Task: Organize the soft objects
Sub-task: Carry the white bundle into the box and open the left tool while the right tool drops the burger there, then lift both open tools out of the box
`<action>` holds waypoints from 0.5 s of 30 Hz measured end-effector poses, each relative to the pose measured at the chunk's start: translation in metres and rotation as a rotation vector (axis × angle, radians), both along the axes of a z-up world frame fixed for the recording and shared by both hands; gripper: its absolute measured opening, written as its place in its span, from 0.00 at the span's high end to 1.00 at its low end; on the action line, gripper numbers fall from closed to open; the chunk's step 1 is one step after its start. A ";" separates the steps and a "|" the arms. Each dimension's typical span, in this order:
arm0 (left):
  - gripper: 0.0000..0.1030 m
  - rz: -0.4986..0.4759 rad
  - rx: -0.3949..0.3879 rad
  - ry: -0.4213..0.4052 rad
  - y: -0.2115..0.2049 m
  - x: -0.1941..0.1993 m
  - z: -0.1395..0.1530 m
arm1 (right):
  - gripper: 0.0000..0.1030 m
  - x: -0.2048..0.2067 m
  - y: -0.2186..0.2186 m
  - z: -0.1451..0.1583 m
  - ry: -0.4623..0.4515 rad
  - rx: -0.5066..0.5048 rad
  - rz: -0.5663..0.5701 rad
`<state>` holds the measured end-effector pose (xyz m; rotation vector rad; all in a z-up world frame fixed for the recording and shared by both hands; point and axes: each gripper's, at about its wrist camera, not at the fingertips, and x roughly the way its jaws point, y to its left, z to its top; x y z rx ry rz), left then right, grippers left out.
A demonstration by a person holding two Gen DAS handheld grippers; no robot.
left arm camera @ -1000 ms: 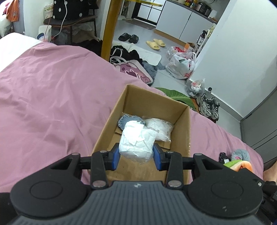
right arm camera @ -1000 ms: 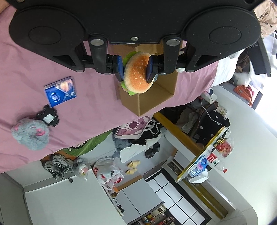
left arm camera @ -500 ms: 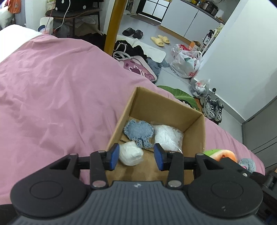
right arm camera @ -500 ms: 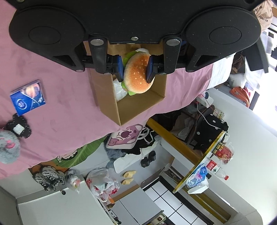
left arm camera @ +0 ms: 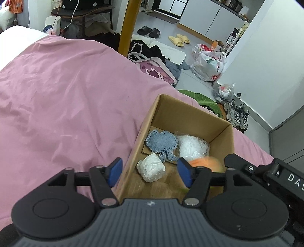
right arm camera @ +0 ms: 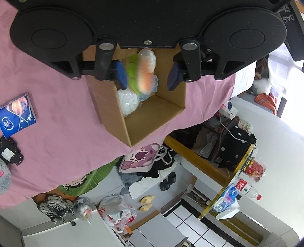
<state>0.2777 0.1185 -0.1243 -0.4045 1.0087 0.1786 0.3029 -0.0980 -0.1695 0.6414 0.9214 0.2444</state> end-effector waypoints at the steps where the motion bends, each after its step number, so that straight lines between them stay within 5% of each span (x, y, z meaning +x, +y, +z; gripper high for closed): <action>1: 0.35 -0.003 0.004 -0.002 0.000 -0.001 0.000 | 0.51 -0.002 -0.002 0.000 -0.006 -0.002 -0.001; 5: 0.25 0.001 0.002 0.007 0.000 -0.003 0.004 | 0.45 -0.010 -0.009 0.010 -0.028 -0.004 -0.007; 9: 0.21 0.006 0.013 -0.010 -0.003 -0.010 0.016 | 0.23 -0.019 -0.015 0.024 -0.078 -0.033 -0.015; 15: 0.15 0.008 0.052 -0.039 -0.018 -0.022 0.032 | 0.10 -0.033 -0.034 0.042 -0.134 -0.073 -0.017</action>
